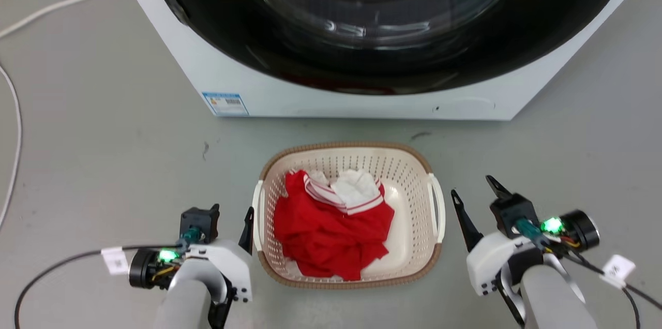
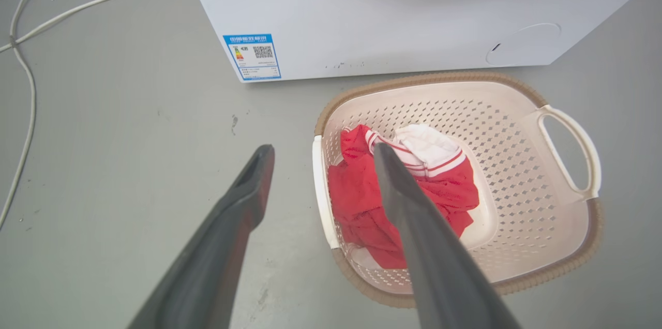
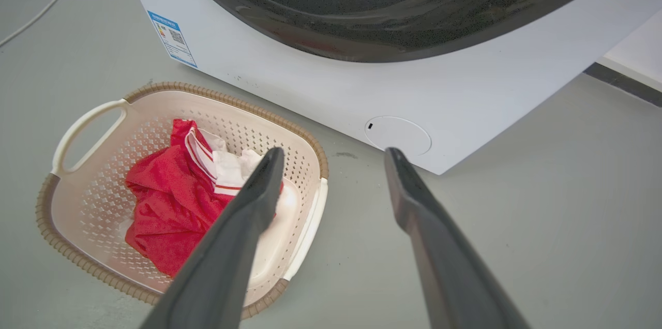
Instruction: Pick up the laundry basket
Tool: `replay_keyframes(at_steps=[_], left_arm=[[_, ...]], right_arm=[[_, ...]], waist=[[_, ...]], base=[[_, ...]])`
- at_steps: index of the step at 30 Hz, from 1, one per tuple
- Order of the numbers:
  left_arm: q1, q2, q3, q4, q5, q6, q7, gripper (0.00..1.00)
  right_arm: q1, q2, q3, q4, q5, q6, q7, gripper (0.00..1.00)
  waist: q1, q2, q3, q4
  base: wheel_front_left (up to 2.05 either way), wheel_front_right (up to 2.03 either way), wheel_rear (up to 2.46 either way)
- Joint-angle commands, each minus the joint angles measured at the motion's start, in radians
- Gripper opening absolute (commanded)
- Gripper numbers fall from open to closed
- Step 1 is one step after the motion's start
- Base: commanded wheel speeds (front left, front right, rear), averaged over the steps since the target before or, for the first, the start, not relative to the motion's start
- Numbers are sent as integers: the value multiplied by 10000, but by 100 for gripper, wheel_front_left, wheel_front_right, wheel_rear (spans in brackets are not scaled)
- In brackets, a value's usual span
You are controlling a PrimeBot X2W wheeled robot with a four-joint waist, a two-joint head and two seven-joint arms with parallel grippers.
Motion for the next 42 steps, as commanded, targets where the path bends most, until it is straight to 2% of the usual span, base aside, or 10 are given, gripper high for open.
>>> replay_keyframes(at_steps=[1, 10, 19, 29, 42], left_arm=[[-425, 63, -76, 384, 13, -93, -26, 100], [-2690, 202, -686, 3065, -288, -474, 329, 100], [-3841, 58, -1715, 3825, -1215, -488, 1370, 100], [-4384, 362, -2786, 3927, -2256, -491, 2247, 100], [-4772, 570, -3865, 3887, -3289, -491, 2581, 100]], right_arm=[[-398, -11, 57, 316, -86, -7, -19, 100], [-2688, -13, 371, 3142, -473, -7, 155, 100], [-4191, -11, 1032, 4729, 198, -8, 901, 100], [-4994, -11, 1685, 5544, 1041, -8, 1577, 100], [-5513, -13, 2443, 5794, 1963, -8, 2098, 100]], waist=[[-1, 0, 371, -7], [-1, 0, 1623, 23], [-1, 0, 2630, -16], [-1, 0, 3374, -65], [-1, 0, 4216, -48]], base=[[0, 0, 0], [0, 0, 0], [0, 0, 0], [0, 0, 0], [0, 0, 0]])
